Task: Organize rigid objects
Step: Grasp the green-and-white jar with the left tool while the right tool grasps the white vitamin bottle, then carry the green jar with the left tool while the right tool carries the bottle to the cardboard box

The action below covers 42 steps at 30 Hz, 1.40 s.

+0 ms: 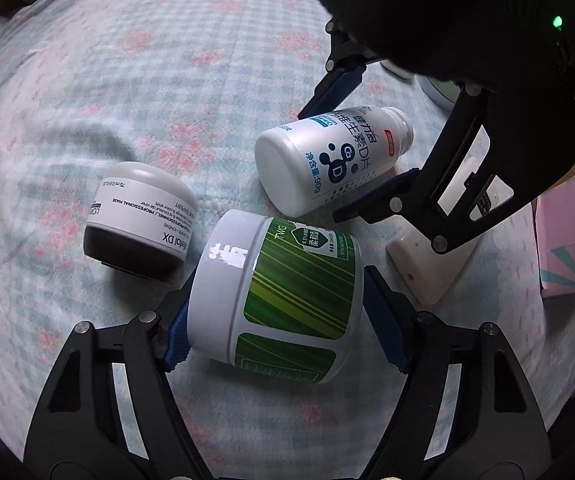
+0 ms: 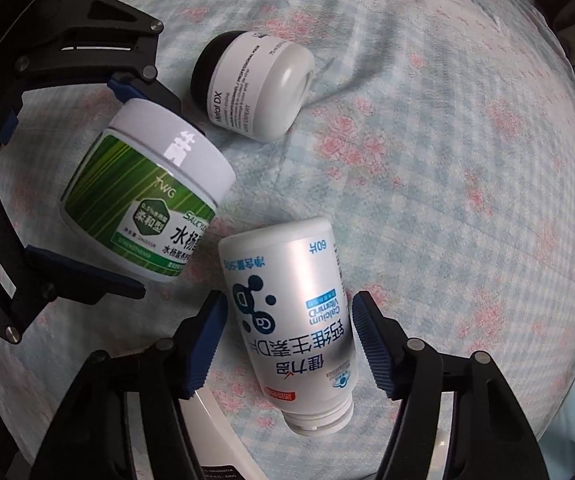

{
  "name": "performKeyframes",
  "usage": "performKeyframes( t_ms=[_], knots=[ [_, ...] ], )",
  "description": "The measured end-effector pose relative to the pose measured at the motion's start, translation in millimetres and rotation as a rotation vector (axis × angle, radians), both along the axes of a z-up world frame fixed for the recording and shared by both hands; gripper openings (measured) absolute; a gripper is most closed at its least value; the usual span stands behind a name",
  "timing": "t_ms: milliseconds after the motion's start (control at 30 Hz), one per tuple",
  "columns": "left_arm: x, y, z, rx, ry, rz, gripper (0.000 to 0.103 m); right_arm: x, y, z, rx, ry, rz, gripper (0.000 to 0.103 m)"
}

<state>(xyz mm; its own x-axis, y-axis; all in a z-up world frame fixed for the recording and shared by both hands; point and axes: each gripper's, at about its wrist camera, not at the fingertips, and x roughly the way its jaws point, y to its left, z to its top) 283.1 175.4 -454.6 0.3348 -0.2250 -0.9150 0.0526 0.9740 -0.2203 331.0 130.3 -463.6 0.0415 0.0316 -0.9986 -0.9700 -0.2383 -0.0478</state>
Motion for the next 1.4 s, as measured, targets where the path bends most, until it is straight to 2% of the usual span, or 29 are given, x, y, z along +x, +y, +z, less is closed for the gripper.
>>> performKeyframes(
  t_ms=[67, 100, 133, 600, 800, 967, 1167, 1400],
  knots=[
    [2, 0, -1, -0.009, -0.003, 0.01, 0.067, 0, 0, -2, 0.003, -0.009, -0.014, 0.053],
    [2, 1, -2, -0.012, -0.009, 0.015, 0.06, 0, 2, -2, 0.007, -0.007, -0.023, 0.052],
    [2, 3, -1, -0.013, -0.014, 0.015, 0.058, 0, 2, -4, 0.008, -0.01, -0.032, 0.052],
    [-22, 8, 9, -0.05, -0.021, 0.004, 0.056, 0, 4, 6, 0.024, 0.008, -0.146, 0.05],
    [-35, 20, 23, -0.047, -0.039, 0.03, 0.056, 8, 13, 23, 0.042, 0.035, -0.258, 0.049],
    [-44, 28, 42, -0.033, -0.063, 0.044, 0.056, 16, 5, 45, 0.074, 0.053, -0.37, 0.048],
    [-49, 29, 79, -0.008, -0.097, 0.039, 0.056, 12, 1, 82, 0.119, 0.074, -0.488, 0.046],
    [-64, 12, 134, 0.014, -0.131, 0.022, 0.056, -13, -52, 148, 0.208, 0.1, -0.656, 0.046]
  ],
)
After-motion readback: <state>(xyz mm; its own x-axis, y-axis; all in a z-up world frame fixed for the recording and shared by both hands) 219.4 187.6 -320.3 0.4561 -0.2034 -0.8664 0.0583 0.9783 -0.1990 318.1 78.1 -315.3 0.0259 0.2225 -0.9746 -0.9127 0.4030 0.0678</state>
